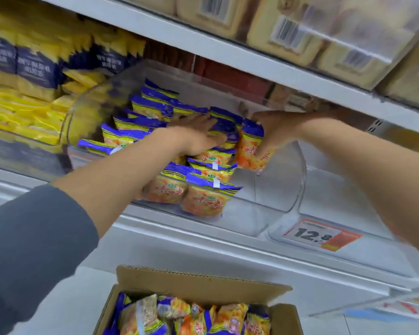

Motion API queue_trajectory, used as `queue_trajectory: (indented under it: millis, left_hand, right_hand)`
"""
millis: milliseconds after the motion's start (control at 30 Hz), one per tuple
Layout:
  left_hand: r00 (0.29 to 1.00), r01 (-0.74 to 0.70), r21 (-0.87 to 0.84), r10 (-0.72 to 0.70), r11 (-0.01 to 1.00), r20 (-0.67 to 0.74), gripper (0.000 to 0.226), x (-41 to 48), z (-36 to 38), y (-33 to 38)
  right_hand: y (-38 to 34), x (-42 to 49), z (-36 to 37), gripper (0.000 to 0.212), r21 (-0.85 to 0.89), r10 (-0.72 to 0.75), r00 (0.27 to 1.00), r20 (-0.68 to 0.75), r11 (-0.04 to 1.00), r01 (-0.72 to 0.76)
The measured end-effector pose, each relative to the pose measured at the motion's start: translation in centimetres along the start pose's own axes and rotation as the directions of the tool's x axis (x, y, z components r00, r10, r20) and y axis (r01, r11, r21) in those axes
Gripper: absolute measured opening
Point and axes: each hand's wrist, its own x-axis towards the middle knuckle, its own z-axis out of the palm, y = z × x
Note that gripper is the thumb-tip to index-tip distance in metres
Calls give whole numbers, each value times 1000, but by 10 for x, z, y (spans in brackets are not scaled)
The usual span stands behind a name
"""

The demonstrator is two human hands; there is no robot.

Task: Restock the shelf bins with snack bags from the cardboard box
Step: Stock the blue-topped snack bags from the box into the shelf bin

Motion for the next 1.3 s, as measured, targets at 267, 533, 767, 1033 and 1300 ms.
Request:
queue_trajectory:
  millis: [267,533,767,1033,1300]
  left_hand:
    - [1000,-23,-11,23,1000,-11,69,1,1,-3]
    - [1000,-27,-16,27,1000,-13,67,-2,-1,-3]
    - [999,-34,-23,34,999,-14,66,-3,-2,-3]
    - [999,-36,-40,36,999,-12,65,-3,-1,-4]
    - [999,-38,-46,38,998,3,68,-2,-1,-4]
  right_hand:
    - [0,32,18,74,-70,-18,996,82,997,23]
    - [-4,31,20,82,-13,70,995,73,998,-69]
    - [-6,26,36,112,-40,163,984,-71,985,-166]
    - [-13,14,31,96,-126,165,964,-210,973,-194]
    - [-7,24,36,62,-76,152,973,-176,983,-167]
